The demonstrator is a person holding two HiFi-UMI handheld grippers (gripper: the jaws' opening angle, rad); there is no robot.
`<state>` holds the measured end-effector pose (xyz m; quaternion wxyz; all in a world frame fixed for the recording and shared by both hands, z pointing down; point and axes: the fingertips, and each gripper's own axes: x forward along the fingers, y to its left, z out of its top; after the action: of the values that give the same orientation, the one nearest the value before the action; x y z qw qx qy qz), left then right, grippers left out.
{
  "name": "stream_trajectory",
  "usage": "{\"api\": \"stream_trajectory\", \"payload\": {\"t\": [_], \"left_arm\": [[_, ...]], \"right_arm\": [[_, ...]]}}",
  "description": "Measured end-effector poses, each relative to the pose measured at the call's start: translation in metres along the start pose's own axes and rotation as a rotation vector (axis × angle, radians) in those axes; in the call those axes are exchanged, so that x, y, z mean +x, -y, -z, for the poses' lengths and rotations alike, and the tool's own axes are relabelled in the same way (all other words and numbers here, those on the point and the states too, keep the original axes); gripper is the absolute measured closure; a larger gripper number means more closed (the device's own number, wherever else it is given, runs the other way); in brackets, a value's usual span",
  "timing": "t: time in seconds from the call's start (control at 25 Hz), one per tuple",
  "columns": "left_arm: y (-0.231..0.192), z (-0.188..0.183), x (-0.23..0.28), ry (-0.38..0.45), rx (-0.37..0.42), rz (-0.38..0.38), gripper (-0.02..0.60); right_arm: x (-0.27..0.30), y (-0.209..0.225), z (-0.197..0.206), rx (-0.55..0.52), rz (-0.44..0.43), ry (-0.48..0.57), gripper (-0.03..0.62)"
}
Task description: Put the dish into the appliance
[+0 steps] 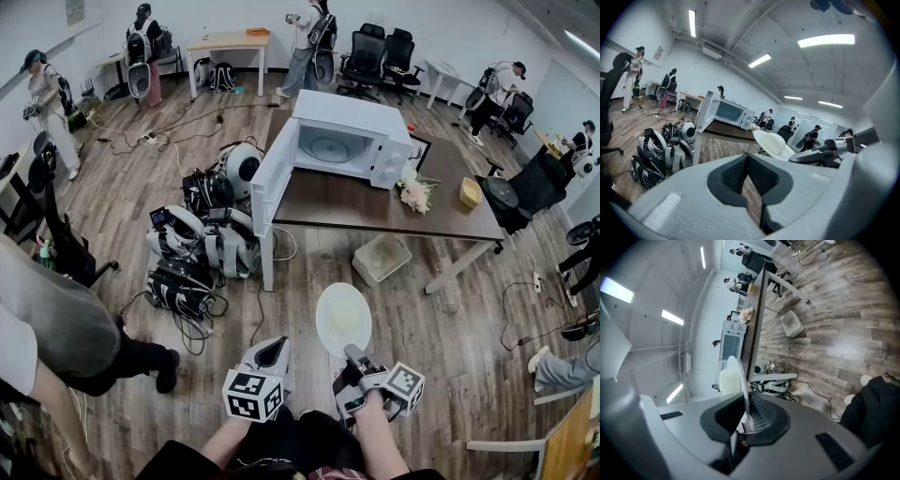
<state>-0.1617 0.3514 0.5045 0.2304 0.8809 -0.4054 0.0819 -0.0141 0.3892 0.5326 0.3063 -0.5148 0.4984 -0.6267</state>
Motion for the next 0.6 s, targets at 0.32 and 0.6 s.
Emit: {"api": "stream_trajectory", "payload": {"t": [0.32,0.6], "left_arm": [[0.005,0.0,-0.001,0.01,0.014,0.032,0.574],[-0.006,-0.001,-0.006,0.005,0.006,0.026,0.574]], "right_arm": [[0.002,-0.001,0.008,-0.02,-0.016,0.007,0.56],[0.015,-0.015,0.015,-0.044,-0.051,-0.001,0.562]]}}
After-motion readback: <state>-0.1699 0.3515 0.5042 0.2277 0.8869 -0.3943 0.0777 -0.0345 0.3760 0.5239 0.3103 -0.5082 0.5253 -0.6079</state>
